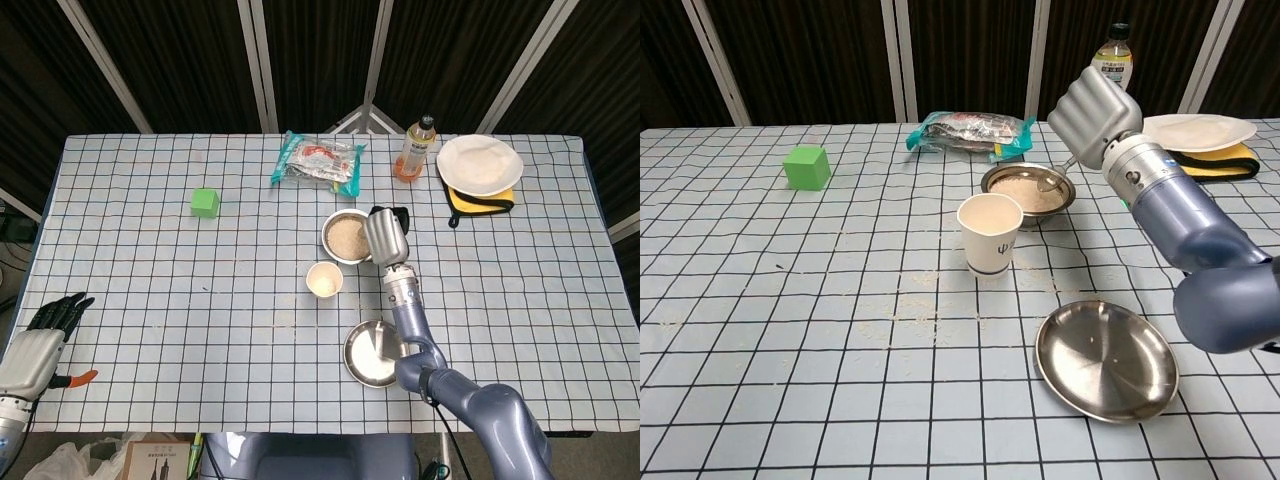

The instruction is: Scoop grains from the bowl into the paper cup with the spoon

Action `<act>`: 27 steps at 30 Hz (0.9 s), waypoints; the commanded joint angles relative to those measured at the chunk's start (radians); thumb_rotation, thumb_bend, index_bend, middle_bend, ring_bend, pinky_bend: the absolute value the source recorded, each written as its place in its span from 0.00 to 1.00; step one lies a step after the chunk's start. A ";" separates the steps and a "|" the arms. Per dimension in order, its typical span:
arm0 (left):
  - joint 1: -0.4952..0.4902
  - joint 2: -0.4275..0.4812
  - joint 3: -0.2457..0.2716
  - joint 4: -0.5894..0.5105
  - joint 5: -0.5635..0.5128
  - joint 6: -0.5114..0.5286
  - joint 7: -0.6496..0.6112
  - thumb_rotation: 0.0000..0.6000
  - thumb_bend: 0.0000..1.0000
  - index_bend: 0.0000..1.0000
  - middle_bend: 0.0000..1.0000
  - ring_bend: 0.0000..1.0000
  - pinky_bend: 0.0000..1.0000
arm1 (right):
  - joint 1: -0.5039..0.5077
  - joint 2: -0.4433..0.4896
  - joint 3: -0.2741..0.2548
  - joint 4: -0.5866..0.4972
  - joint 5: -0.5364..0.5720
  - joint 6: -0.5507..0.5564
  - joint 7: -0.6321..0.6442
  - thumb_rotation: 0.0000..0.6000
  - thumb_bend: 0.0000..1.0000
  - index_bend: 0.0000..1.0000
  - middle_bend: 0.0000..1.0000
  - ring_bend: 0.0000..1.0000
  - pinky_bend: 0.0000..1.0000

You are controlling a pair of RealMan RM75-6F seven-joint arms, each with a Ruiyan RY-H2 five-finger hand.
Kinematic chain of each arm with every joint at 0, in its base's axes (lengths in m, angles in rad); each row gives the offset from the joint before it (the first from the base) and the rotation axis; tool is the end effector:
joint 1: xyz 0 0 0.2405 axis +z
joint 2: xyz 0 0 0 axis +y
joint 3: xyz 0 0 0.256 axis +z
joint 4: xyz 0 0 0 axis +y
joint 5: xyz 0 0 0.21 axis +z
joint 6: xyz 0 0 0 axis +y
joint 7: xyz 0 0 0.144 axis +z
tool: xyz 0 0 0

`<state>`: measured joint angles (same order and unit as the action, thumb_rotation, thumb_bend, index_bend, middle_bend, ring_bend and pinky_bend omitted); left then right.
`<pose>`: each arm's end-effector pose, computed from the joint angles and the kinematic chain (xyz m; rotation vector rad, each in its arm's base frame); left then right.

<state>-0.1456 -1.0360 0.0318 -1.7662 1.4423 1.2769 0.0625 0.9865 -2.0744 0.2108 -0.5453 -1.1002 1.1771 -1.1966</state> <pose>-0.3008 0.1741 0.1359 -1.5402 -1.1084 -0.7388 -0.1209 -0.4255 -0.0595 1.5373 0.2144 0.2515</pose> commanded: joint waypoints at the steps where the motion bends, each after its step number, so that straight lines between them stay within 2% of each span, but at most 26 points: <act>1: -0.001 0.001 0.001 -0.001 0.002 -0.001 -0.003 1.00 0.00 0.00 0.00 0.00 0.00 | 0.006 -0.028 -0.019 0.053 -0.031 -0.012 0.007 1.00 0.61 0.66 0.88 0.98 1.00; 9: -0.002 0.005 0.003 -0.002 0.005 -0.003 -0.013 1.00 0.00 0.00 0.00 0.00 0.00 | 0.001 -0.064 -0.042 0.144 -0.075 -0.030 0.003 1.00 0.61 0.66 0.88 0.98 1.00; 18: -0.004 0.006 0.006 -0.004 0.007 -0.007 -0.014 1.00 0.00 0.00 0.00 0.00 0.00 | -0.008 -0.097 -0.047 0.174 -0.105 -0.048 0.021 1.00 0.61 0.66 0.88 0.98 1.00; 23: -0.005 0.008 0.008 -0.006 0.005 -0.010 -0.016 1.00 0.00 0.00 0.00 0.00 0.00 | -0.010 -0.114 -0.018 0.160 -0.094 -0.056 0.063 1.00 0.61 0.66 0.88 0.98 1.00; 27: -0.006 0.010 0.009 -0.009 0.003 -0.013 -0.020 1.00 0.00 0.00 0.00 0.00 0.00 | -0.008 -0.121 0.036 0.136 -0.056 -0.067 0.100 1.00 0.61 0.68 0.88 0.98 1.00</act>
<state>-0.1515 -1.0263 0.0403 -1.7749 1.4457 1.2637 0.0424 0.9773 -2.1902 0.2211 -0.3947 -1.1771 1.1174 -1.1156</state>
